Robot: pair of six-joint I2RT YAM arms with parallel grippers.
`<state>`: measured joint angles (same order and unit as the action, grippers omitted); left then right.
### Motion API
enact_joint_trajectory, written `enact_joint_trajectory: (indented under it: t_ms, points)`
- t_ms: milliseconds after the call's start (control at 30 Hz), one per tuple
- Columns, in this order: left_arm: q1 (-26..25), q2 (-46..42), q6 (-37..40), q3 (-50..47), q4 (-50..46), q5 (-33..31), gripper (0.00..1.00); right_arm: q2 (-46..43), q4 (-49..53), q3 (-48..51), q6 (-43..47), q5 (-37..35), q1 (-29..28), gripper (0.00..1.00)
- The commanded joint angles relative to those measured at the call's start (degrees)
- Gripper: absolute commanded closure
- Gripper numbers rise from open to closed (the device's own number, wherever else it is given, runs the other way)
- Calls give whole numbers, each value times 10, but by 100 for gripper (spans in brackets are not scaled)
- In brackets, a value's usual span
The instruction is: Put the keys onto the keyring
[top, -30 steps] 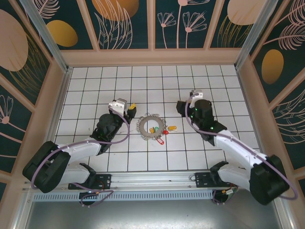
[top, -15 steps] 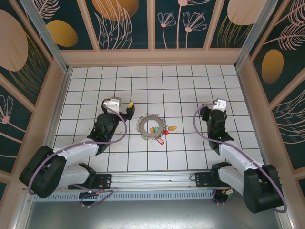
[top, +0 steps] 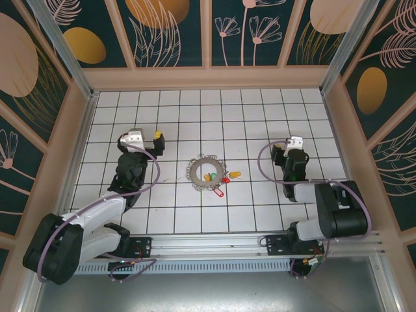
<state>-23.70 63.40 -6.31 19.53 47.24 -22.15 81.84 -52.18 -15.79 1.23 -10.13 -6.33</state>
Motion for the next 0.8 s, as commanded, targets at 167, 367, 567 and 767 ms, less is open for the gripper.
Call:
enact_joint_trajectory:
  t_ms: [167,367,567,767]
  points:
    - [26,-22,11,-14,-8,-10,1,40,-239,63,7,122,64,37]
    - [59,-16,20,-16,1,-1,1,60,-204,33,-6,96,65,29]
    - [107,27,51,-3,32,13,1,63,-189,23,-20,110,82,1]
    - [144,116,87,-10,109,50,1,63,-190,23,-20,109,82,1]
